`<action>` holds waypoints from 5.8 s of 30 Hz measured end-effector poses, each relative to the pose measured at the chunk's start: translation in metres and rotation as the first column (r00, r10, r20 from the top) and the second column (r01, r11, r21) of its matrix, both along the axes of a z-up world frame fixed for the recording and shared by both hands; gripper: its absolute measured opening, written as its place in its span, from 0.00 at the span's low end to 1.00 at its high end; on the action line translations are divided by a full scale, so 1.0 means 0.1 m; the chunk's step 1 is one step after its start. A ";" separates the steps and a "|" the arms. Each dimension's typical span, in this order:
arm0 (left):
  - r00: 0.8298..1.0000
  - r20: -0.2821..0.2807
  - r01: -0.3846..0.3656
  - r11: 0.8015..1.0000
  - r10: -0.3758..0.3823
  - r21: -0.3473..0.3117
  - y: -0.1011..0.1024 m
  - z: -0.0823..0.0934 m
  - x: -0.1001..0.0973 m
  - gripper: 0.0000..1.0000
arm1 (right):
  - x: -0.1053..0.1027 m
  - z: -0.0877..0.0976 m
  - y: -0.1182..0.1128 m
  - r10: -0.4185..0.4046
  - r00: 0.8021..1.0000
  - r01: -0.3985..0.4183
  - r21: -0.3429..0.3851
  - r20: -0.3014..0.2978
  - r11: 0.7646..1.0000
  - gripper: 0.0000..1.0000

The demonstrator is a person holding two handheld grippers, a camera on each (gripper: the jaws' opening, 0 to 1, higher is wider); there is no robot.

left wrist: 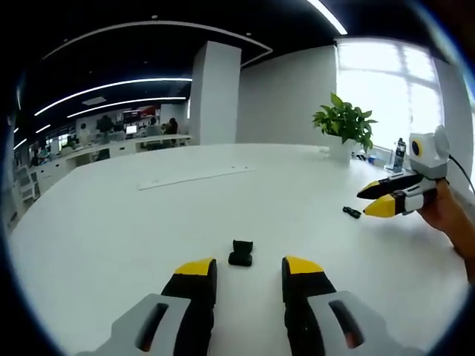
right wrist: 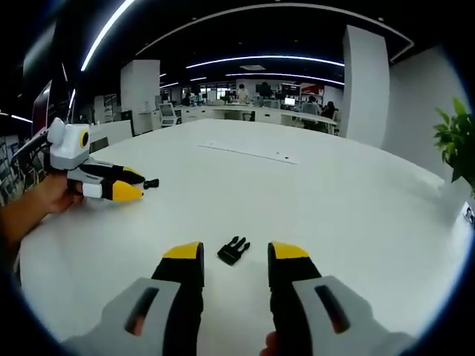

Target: Snap the two parts of the plastic buckle together until the buckle closes and remains connected.

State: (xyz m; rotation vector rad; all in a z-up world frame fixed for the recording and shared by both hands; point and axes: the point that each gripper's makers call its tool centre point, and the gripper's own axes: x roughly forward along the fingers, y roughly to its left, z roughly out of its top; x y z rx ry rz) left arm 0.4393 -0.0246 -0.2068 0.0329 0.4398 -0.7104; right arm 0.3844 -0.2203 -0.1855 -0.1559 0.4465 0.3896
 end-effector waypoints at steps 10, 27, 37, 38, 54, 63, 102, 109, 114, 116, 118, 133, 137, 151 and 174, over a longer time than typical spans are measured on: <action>1.000 0.017 0.015 1.000 -0.015 0.009 -0.07 0.01 -0.04 0.35 | 0.01 0.01 0.00 0.003 1.000 -0.003 -0.002 0.006 1.000 0.34; 0.992 0.010 0.124 0.992 -0.124 0.004 -0.30 0.01 -0.33 0.32 | 0.01 -0.01 0.00 0.003 1.000 -0.003 -0.010 -0.002 1.000 0.34; 0.995 0.036 0.090 0.996 -0.090 0.011 -0.20 0.07 -0.25 0.31 | 0.00 -0.03 0.01 0.004 1.000 -0.004 -0.014 -0.006 1.000 0.34; 0.996 0.037 0.079 0.997 -0.080 0.011 -0.18 0.07 -0.23 0.31 | 0.00 -0.03 0.01 0.003 1.000 -0.003 -0.014 -0.005 1.000 0.34; 0.997 0.060 -0.057 0.995 0.052 0.080 -0.09 0.03 -0.01 0.24 | 0.00 -0.02 0.02 0.005 1.000 -0.005 -0.014 0.000 1.000 0.34; 0.997 0.017 -0.075 0.995 0.074 0.059 -0.07 0.01 -0.02 0.17 | 0.00 -0.01 0.02 0.005 1.000 -0.005 -0.016 0.001 1.000 0.34; 0.996 0.024 -0.088 0.994 0.087 0.059 -0.05 -0.02 0.00 0.12 | 0.01 -0.06 0.07 0.000 1.000 0.000 -0.027 -0.001 1.000 0.27; 0.996 0.027 -0.088 0.994 0.086 0.058 -0.05 -0.02 0.00 0.12 | 0.04 -0.13 0.08 -0.004 1.000 0.003 -0.064 -0.003 0.998 0.26; 0.996 0.027 -0.086 0.995 0.085 0.056 -0.05 -0.02 0.00 0.12 | 0.04 -0.15 0.01 -0.028 1.000 0.027 -0.080 -0.009 0.996 0.27; 0.996 0.026 -0.087 0.995 0.085 0.055 -0.05 -0.02 -0.01 0.12 | 0.04 -0.15 -0.02 -0.038 0.999 0.037 -0.080 -0.009 0.996 0.27; 0.996 0.026 -0.087 0.995 0.085 0.054 -0.05 -0.02 -0.01 0.12 | 0.05 -0.14 -0.04 -0.043 0.999 0.042 -0.081 -0.009 0.996 0.27; 0.996 0.026 -0.089 0.995 0.088 0.051 -0.03 -0.02 0.00 0.12 | 0.07 -0.12 -0.09 -0.076 0.997 0.075 -0.049 -0.017 0.996 0.24; 0.996 0.026 -0.090 0.995 0.088 0.052 -0.03 -0.02 0.00 0.12 | 0.08 -0.15 -0.07 -0.073 0.997 0.072 -0.045 -0.022 0.996 0.22; 0.996 0.028 -0.086 0.995 0.084 0.048 -0.02 -0.02 0.01 0.12 | 0.08 -0.16 -0.12 -0.099 0.995 0.099 -0.029 -0.030 0.995 0.17; 0.996 0.028 -0.085 0.995 0.083 0.045 -0.01 -0.02 0.01 0.12 | 0.09 -0.17 -0.11 -0.085 0.996 0.085 -0.011 -0.017 0.996 0.15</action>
